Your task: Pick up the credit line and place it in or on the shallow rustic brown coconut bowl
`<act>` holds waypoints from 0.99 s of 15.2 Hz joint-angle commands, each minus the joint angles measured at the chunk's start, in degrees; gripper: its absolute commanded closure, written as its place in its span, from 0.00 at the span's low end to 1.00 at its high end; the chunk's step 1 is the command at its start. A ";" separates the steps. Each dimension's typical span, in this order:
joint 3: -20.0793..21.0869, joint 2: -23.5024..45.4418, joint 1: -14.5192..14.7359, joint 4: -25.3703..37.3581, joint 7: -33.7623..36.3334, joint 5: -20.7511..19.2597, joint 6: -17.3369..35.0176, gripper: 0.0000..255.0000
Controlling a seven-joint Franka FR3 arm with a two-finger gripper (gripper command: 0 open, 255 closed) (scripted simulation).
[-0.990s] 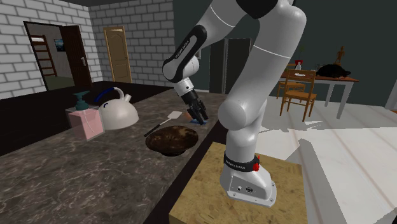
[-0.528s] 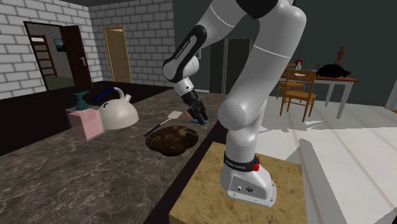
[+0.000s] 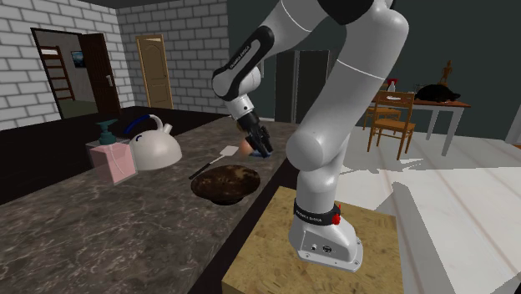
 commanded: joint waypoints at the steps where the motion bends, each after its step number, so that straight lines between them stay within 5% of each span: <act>1: 0.06 -1.09 -0.09 0.86 -0.41 -0.05 -1.94 1.00; 15: 1.23 -6.01 0.02 8.06 -2.27 0.54 -13.92 1.00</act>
